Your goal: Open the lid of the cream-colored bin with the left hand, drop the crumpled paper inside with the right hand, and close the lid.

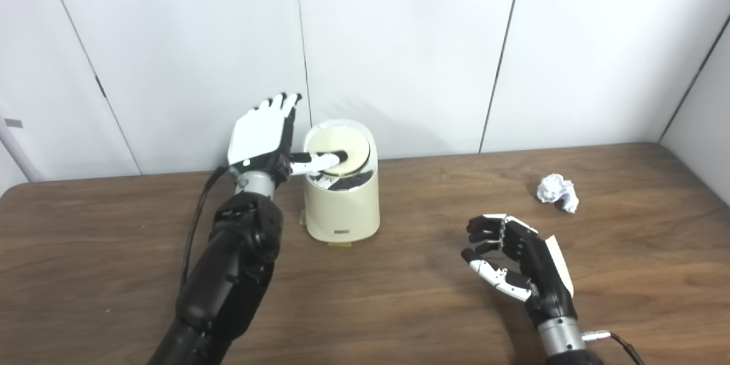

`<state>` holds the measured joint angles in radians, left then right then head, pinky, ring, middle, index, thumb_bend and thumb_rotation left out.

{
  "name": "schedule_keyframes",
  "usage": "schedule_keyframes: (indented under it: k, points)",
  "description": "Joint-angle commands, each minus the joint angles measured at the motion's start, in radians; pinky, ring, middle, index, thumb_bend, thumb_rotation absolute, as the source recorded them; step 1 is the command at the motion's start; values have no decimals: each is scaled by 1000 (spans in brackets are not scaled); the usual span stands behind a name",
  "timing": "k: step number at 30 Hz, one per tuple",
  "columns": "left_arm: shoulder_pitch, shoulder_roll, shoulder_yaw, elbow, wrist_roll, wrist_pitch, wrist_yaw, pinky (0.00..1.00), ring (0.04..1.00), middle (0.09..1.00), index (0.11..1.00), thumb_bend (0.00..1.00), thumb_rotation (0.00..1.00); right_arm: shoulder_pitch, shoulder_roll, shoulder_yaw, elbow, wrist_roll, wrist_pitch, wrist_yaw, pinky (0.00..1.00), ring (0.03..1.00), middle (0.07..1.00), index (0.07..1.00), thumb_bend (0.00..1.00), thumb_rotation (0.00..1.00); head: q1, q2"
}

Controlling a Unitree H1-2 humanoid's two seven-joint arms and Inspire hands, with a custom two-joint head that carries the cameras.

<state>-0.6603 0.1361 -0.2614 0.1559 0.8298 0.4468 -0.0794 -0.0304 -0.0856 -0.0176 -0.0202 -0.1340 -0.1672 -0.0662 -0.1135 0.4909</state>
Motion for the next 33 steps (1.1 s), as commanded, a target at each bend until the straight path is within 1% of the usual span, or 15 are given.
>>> schedule_keyframes:
  k: [1,4,6,11,12,14,15,16,17,21,25,29,30,32,33]
  points:
    - [-55,-13,36,-66,-46,-15,26,1000,1000,994,980,933,1000,9,10,13,41,-11,-20,-1,519,609,623,592,285,2,0,1]
    - [-52,-19,61,-97,-87,-11,19,1000,1000,999,988,990,1000,11,13,14,32,-15,-5,-3,518,611,624,592,287,0,-1,0]
    - [-44,-20,72,-118,-115,-18,20,1000,1000,1000,989,999,1000,11,14,15,32,-14,-2,-3,523,613,625,592,287,0,-1,0]
    - [-14,-18,95,-146,-197,-74,34,1000,1000,995,986,984,1000,12,16,16,36,-13,-9,-4,526,612,622,591,289,7,-4,-1]
    - [-4,-19,107,-156,-229,-97,34,1000,1000,994,985,978,1000,12,15,17,38,-15,-15,-5,525,612,622,591,289,8,-4,0]
    - [15,-25,130,-172,-283,-137,42,986,986,988,976,850,1000,12,14,18,35,-20,-12,-6,524,609,620,591,285,3,-4,0]
    - [29,-31,149,-178,-327,-183,53,979,978,983,971,817,1000,13,15,17,34,-19,-8,-7,525,609,620,591,285,4,-2,2]
    - [43,-37,164,-185,-364,-220,63,878,933,945,936,640,1000,12,16,17,33,-19,-7,-7,528,611,620,591,286,15,-2,1]
    - [52,-41,174,-189,-389,-245,69,838,910,922,917,548,1000,12,16,17,33,-18,-6,-7,528,611,619,591,285,19,-2,1]
    - [111,-55,206,-227,-478,-325,84,764,856,865,865,328,1000,10,14,16,44,-13,-28,-6,523,608,618,591,282,18,-6,-3]
    - [181,-72,233,-273,-568,-367,86,734,833,838,829,226,949,11,10,12,46,-2,-36,-3,518,606,617,588,281,1,-3,-1]
    - [268,-76,242,-309,-600,-426,95,704,802,802,794,182,901,17,12,2,17,10,-8,-5,524,610,624,597,276,6,1,1]
    - [289,-77,243,-317,-606,-436,96,702,797,797,789,182,899,17,13,-2,4,12,0,-8,524,613,627,600,274,20,0,2]
    - [327,-74,241,-326,-603,-458,98,697,789,790,779,181,888,15,13,-13,-24,13,9,-14,525,613,630,605,281,115,-1,2]
    - [344,-70,238,-329,-593,-466,101,692,785,787,775,185,885,12,14,-21,-39,14,13,-19,524,614,631,606,282,134,-1,3]
